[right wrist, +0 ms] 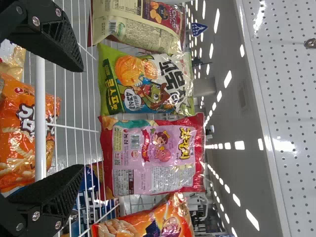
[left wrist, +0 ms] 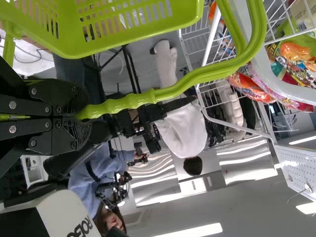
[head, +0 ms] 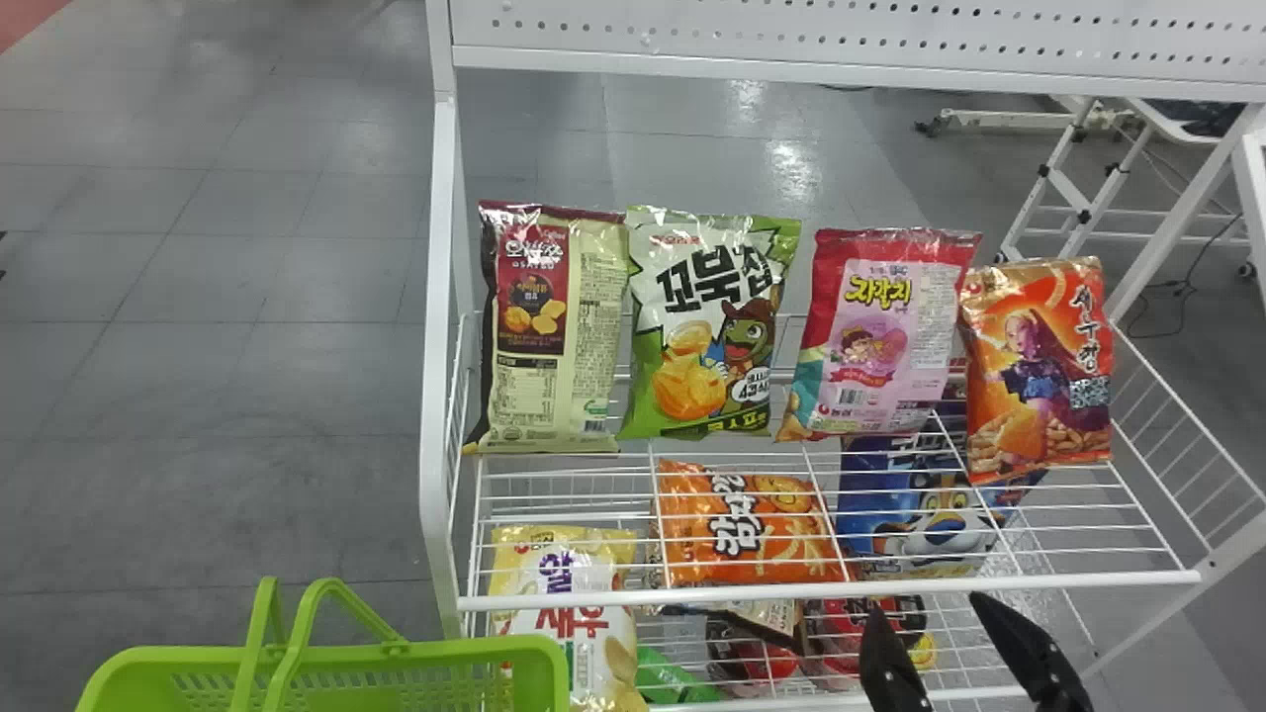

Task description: Hold basket handle with left hand then pick Jagalchi snack with right hand and place into basket

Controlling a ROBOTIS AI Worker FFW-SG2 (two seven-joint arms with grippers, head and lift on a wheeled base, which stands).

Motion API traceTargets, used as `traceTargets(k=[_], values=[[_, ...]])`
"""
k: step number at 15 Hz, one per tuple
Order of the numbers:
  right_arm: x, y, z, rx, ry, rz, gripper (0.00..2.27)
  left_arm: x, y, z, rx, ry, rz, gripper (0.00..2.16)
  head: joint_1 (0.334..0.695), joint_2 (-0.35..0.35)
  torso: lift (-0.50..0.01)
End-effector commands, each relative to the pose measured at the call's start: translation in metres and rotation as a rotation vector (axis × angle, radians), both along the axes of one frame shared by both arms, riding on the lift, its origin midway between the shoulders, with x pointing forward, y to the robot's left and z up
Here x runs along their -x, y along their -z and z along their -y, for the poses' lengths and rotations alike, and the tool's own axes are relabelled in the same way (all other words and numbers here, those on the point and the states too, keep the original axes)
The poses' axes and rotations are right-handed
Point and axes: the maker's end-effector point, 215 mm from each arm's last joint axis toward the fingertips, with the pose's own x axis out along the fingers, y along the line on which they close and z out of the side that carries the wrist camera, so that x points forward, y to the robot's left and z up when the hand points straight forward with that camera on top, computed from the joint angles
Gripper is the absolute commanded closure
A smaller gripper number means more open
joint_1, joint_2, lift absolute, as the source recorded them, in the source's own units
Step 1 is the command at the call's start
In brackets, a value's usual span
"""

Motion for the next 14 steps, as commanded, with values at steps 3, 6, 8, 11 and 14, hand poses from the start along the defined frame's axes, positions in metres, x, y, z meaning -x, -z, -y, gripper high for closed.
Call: traceTargets(k=[3, 6, 8, 11, 14], values=[[-0.001, -0.001, 0.001, 0.000, 0.001, 0.003, 0.12, -0.001, -0.002, 0.000, 0.007, 0.003, 0.001, 2.15, 0.695, -0.112, -0.009], [-0.002, -0.003, 0.002, 0.002, 0.002, 0.004, 0.12, -0.002, -0.002, -0.001, 0.003, 0.004, 0.004, 2.15, 0.695, -0.112, -0.009], [-0.005, -0.002, 0.004, 0.002, 0.005, -0.001, 0.12, -0.002, -0.002, -0.001, 0.003, 0.004, 0.004, 2.15, 0.695, -0.112, -0.009], [-0.022, -0.005, 0.011, -0.002, 0.012, -0.013, 0.12, -0.002, -0.002, -0.002, 0.001, 0.005, 0.005, 2.15, 0.695, -0.117, -0.009], [-0.051, -0.009, 0.017, -0.018, 0.015, -0.048, 0.12, -0.001, -0.003, 0.000, 0.003, 0.010, 0.002, 2.15, 0.695, -0.127, -0.009]])
